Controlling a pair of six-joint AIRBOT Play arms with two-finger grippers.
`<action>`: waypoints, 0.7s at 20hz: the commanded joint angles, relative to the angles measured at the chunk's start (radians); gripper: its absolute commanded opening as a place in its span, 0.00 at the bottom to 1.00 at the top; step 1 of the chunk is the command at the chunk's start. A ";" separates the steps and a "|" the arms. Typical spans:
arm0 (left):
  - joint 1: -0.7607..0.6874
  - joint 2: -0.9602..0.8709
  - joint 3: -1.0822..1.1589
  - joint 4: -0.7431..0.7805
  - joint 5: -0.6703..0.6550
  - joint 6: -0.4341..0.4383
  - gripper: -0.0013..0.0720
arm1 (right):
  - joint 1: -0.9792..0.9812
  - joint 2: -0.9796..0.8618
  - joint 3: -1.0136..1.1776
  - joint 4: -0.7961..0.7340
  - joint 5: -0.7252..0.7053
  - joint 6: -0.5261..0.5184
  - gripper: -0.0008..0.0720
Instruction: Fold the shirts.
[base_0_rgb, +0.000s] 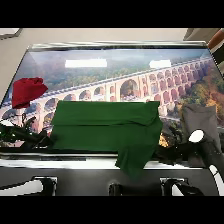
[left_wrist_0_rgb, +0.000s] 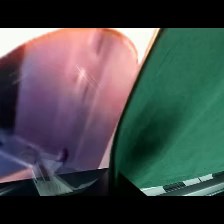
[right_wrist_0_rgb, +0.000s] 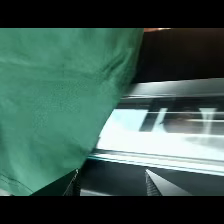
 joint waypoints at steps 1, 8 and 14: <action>-0.001 0.002 -0.002 0.002 0.003 0.000 0.06 | 0.000 0.010 -0.074 0.090 -0.113 -0.008 0.72; -0.001 0.002 -0.002 0.002 0.004 0.008 0.06 | 0.000 -0.082 -0.135 0.218 -0.245 -0.027 0.69; -0.001 0.002 0.010 -0.002 0.002 0.025 0.05 | 0.000 -0.128 -0.117 0.228 -0.216 -0.116 0.07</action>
